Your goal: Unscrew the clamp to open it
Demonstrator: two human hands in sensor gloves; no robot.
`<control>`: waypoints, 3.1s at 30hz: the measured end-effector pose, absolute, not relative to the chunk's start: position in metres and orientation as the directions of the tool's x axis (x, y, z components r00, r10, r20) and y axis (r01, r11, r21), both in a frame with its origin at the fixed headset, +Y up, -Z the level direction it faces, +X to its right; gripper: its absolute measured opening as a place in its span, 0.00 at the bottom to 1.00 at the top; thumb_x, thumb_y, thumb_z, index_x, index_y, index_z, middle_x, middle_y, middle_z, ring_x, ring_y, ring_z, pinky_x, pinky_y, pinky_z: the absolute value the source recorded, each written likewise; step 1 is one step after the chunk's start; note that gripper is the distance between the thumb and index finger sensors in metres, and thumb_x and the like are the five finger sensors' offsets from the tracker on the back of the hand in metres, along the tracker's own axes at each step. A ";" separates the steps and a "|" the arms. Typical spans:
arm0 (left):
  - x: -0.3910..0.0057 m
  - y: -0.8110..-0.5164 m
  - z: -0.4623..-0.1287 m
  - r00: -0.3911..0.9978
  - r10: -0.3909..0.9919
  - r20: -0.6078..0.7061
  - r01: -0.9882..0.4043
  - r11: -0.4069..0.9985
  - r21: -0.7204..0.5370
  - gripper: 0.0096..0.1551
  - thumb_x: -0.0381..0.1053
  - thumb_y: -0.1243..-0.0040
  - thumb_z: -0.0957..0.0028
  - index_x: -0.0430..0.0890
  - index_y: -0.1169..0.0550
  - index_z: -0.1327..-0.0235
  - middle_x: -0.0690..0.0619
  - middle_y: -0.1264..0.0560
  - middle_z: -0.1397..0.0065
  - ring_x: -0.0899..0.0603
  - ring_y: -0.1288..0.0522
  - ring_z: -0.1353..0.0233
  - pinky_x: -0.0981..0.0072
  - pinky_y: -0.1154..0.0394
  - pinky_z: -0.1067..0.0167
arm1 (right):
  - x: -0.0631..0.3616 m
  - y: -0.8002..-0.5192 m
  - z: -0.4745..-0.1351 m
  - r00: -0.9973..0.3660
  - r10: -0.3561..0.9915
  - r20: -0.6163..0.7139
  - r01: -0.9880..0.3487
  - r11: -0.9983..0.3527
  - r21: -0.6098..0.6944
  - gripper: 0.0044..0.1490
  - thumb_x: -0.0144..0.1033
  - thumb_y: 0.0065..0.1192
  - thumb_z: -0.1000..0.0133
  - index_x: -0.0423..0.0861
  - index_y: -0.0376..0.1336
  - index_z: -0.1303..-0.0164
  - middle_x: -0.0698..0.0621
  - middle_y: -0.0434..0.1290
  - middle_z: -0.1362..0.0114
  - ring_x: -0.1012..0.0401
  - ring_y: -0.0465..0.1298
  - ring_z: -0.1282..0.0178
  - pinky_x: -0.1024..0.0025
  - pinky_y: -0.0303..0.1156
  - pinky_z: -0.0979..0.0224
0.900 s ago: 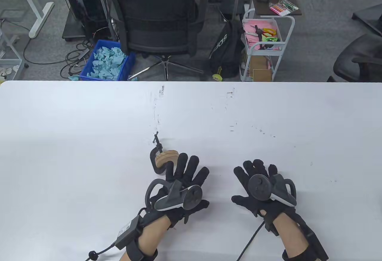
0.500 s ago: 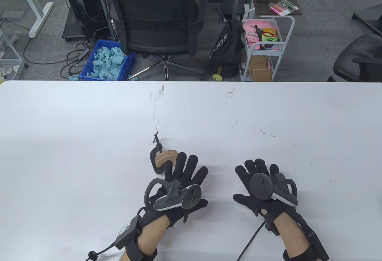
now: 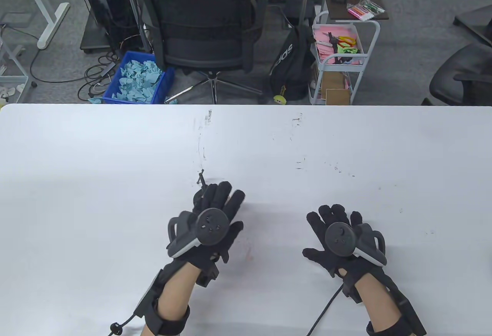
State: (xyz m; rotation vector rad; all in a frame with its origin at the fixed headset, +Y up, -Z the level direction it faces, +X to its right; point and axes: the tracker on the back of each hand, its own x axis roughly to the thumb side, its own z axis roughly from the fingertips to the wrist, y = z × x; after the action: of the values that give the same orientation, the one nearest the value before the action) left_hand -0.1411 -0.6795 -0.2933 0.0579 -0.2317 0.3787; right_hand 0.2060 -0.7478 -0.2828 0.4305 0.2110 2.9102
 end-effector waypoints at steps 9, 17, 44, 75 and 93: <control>-0.224 -0.699 -0.363 0.943 0.262 -0.203 -0.278 0.959 -0.052 0.23 0.57 0.30 0.51 0.55 0.18 0.42 0.55 0.16 0.48 0.52 0.14 0.57 0.61 0.18 0.50 | 0.205 -0.746 -0.283 -0.941 0.195 0.276 -0.158 -0.976 0.150 0.58 0.73 0.56 0.55 0.59 0.41 0.20 0.51 0.39 0.17 0.41 0.38 0.14 0.29 0.31 0.25; -0.234 -0.744 -0.394 0.892 0.363 -0.269 -0.430 0.866 -0.255 0.32 0.63 0.28 0.56 0.56 0.20 0.37 0.54 0.19 0.46 0.50 0.17 0.53 0.58 0.20 0.46 | 0.206 -0.749 -0.285 -0.947 0.190 0.258 -0.148 -0.974 0.172 0.58 0.72 0.57 0.55 0.59 0.41 0.20 0.51 0.39 0.17 0.41 0.38 0.14 0.29 0.31 0.25; -0.216 -0.749 -0.393 0.800 0.593 -0.091 -0.591 0.754 -0.285 0.22 0.55 0.24 0.56 0.64 0.19 0.49 0.53 0.22 0.31 0.40 0.18 0.33 0.44 0.25 0.33 | 0.218 -0.756 -0.291 -0.956 0.200 0.215 -0.156 -0.966 0.205 0.57 0.73 0.55 0.55 0.59 0.41 0.20 0.51 0.39 0.17 0.41 0.39 0.14 0.30 0.32 0.25; -0.089 -0.751 -0.333 0.251 0.950 0.185 -0.854 0.307 -0.421 0.18 0.52 0.29 0.46 0.46 0.23 0.51 0.49 0.31 0.23 0.34 0.29 0.22 0.47 0.17 0.40 | 0.226 -0.753 -0.293 -0.925 0.317 0.210 -0.277 -0.940 0.198 0.56 0.73 0.53 0.54 0.58 0.42 0.20 0.50 0.40 0.17 0.41 0.41 0.14 0.30 0.34 0.24; -0.073 -0.739 -0.322 0.310 0.914 0.263 -0.828 0.395 -0.397 0.23 0.52 0.26 0.52 0.52 0.18 0.43 0.48 0.26 0.24 0.37 0.23 0.26 0.56 0.13 0.43 | 0.158 -0.644 -0.319 -0.653 0.600 0.463 -0.624 -0.772 0.121 0.32 0.43 0.59 0.50 0.53 0.65 0.33 0.50 0.72 0.36 0.53 0.81 0.48 0.54 0.74 0.43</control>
State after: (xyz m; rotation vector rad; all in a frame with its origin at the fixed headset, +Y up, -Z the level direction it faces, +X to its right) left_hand -0.0726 -0.7389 -0.3225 -0.2018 -0.4860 1.1606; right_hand 0.1580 -0.6445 -0.3194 0.6397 -0.0642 2.3690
